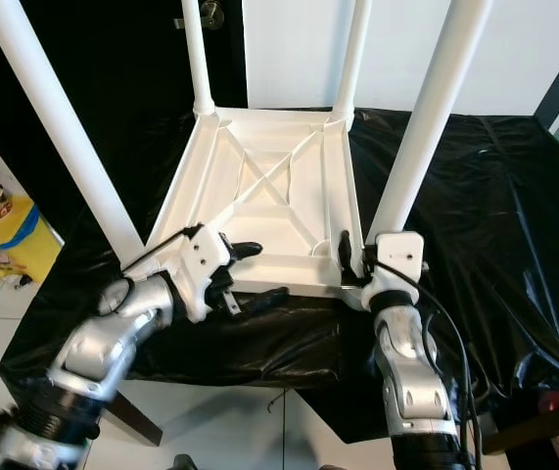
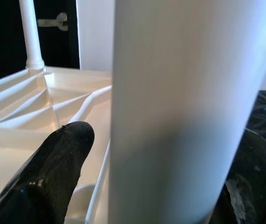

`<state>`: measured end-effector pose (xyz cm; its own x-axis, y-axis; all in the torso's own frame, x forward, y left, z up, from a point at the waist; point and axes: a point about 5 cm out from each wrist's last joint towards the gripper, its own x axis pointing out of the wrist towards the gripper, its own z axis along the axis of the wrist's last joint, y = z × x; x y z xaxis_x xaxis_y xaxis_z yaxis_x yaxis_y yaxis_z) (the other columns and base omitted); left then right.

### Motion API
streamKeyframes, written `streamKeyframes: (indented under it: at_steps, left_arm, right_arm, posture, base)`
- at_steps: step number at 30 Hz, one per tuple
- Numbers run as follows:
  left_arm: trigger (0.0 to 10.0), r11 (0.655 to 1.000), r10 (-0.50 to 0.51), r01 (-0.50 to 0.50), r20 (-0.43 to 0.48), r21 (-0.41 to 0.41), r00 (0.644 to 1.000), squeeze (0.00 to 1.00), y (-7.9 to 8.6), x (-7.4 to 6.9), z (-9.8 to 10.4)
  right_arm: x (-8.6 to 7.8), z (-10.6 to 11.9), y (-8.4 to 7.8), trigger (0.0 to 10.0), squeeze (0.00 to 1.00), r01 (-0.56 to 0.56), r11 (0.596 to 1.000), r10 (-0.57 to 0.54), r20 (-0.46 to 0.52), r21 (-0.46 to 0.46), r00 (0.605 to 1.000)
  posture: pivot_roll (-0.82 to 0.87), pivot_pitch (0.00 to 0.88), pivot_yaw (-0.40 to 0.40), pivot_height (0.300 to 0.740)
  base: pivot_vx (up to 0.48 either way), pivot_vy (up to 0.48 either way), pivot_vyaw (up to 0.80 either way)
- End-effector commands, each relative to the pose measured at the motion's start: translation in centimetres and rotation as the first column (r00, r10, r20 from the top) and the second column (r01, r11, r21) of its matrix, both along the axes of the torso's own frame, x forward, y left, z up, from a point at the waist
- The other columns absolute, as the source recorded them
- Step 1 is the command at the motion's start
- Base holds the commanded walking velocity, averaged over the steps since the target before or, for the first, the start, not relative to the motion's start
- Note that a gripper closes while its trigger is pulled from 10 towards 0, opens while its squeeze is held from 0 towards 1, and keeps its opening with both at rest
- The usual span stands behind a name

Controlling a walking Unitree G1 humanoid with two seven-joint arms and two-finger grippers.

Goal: Building children table

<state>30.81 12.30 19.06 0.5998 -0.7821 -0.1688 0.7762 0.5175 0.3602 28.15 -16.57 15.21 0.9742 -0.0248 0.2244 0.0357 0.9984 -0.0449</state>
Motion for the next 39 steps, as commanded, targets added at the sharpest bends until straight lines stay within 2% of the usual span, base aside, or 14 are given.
streamKeyframes:
  at_steps: [1,2,3,4,5,8,11,14,19,23,28,35,38,39]
  left_arm:
    - [10.0,1.000,0.004,-0.005,0.017,0.012,1.000,0.00,0.9,0.5,0.5]
    - [10.0,1.000,0.004,-0.005,0.017,0.012,1.000,0.00,0.9,0.5,0.5]
    - [10.0,0.999,0.038,-0.039,0.038,0.021,0.999,0.00,2.4,1.1,1.4]
    - [10.0,0.999,0.038,-0.039,0.038,0.021,0.999,0.00,2.4,1.1,1.4]
    - [10.0,0.998,0.062,-0.063,0.050,0.026,0.997,0.00,3.6,1.4,2.0]
    - [10.0,0.998,0.062,-0.063,0.050,0.026,0.997,0.00,3.6,1.4,2.0]
    - [10.0,0.991,0.131,-0.133,0.085,0.023,0.988,0.00,6.9,1.9,3.8]
    - [10.0,0.990,0.137,-0.139,0.092,0.021,0.986,0.00,7.3,1.9,4.0]
    - [10.0,0.992,0.122,-0.124,0.107,0.007,0.987,0.00,7.6,2.6,4.4]
    - [10.0,0.992,0.121,-0.122,0.105,0.006,0.987,0.00,7.8,2.8,4.4]
    - [10.0,0.996,0.085,-0.085,0.097,-0.005,0.992,0.00,7.4,3.9,4.6]
    - [10.0,0.999,0.037,-0.036,0.090,-0.015,0.995,0.00,6.3,4.3,4.4]
    - [10.0,1.000,-0.004,0.006,0.081,-0.018,0.997,0.00,5.2,4.6,4.1]
    - [10.0,1.000,-0.004,0.006,0.081,-0.018,0.997,0.00,5.2,4.6,4.1]
  right_arm:
    - [0.1,0.3,0.1,10.0,0.00,-0.001,1.000,0.001,0.017,0.007,1.000]
    - [0.1,0.3,0.1,10.0,0.00,-0.001,1.000,0.001,0.017,0.007,1.000]
    - [0.1,0.5,0.2,10.0,0.00,0.004,1.000,-0.005,0.030,0.011,1.000]
    - [0.1,0.5,0.2,10.0,0.00,0.004,1.000,-0.005,0.030,0.011,1.000]
    - [0.0,0.7,0.2,10.0,0.00,0.014,1.000,-0.015,0.040,0.015,0.999]
    - [0.0,0.7,0.2,10.0,0.00,0.014,1.000,-0.015,0.040,0.015,0.999]
    - [-0.4,1.2,0.1,10.0,0.00,0.058,0.998,-0.061,0.076,0.037,0.995]
    - [-0.5,1.3,0.0,10.0,0.00,0.082,0.996,-0.085,0.085,0.042,0.993]
    - [-1.3,1.4,-1.5,10.0,0.00,0.227,0.972,-0.232,0.090,0.057,0.969]
    - [-1.5,1.3,-1.8,10.0,0.00,0.260,0.964,-0.264,0.088,0.054,0.960]
    - [-2.9,1.7,-3.6,10.0,0.00,0.436,0.898,-0.440,0.109,0.054,0.892]
    - [-3.8,1.5,-4.6,10.0,0.00,0.538,0.842,-0.539,0.108,0.039,0.836]
    - [-5.0,1.4,-5.5,10.0,0.00,0.622,0.783,-0.621,0.109,0.024,0.776]
    - [-5.0,1.4,-5.5,10.0,0.00,0.622,0.783,-0.621,0.109,0.024,0.776]
  posture:
    - [-0.08,0.008,-0.010,0.740]
    - [-0.08,0.008,-0.010,0.740]
    - [-0.08,0.011,0.002,0.740]
    - [-0.08,0.011,0.002,0.740]
    - [-0.08,0.013,0.008,0.740]
    - [-0.08,0.013,0.008,0.740]
    - [-0.08,0.014,0.018,0.740]
    - [-0.08,0.012,0.018,0.740]
    - [-0.08,0.013,0.015,0.740]
    - [-0.08,0.014,0.018,0.740]
    - [-0.09,0.017,0.034,0.740]
    - [-0.10,0.025,0.049,0.740]
    - [-0.12,0.035,0.065,0.740]
    - [-0.12,0.035,0.065,0.740]
  base:
    - [0.000,0.000,0.00]
    - [0.000,0.000,0.00]
    - [0.000,0.000,0.00]
    - [0.000,0.000,0.00]
    - [0.000,0.000,0.00]
    - [0.000,0.000,0.00]
    - [0.000,0.000,0.00]
    - [0.000,0.000,0.00]
    - [0.000,0.000,0.00]
    - [0.000,0.000,0.00]
    - [0.000,0.000,0.00]
    - [0.000,0.000,0.00]
    - [0.000,0.000,0.00]
    - [0.000,0.000,0.00]
